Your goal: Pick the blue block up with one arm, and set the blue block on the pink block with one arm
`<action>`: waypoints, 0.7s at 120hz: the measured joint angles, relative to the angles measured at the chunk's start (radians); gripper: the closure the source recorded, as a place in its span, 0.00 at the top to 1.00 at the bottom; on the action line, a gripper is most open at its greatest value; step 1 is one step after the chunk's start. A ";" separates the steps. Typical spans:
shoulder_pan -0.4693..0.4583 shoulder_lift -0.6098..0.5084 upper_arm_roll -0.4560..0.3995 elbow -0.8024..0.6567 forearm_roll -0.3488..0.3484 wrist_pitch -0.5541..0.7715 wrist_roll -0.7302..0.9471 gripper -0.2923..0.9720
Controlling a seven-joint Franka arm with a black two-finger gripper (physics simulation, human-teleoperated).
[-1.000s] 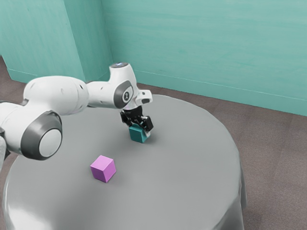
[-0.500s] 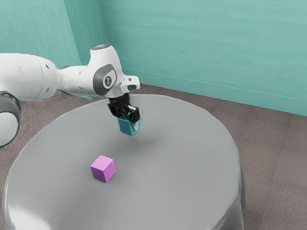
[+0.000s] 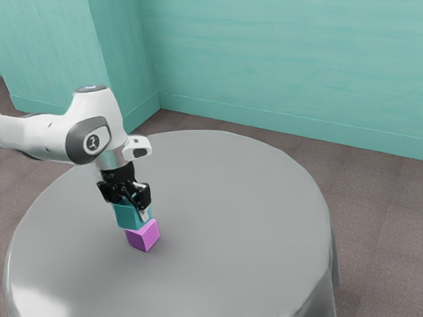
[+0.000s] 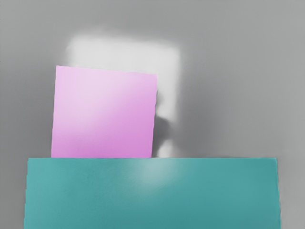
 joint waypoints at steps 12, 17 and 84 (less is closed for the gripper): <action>0.000 0.028 0.000 0.011 0.002 0.001 -0.042 0.51; -0.001 0.035 0.001 0.013 0.009 0.002 -0.052 0.51; 0.020 0.152 0.000 0.101 0.094 0.007 -0.082 0.53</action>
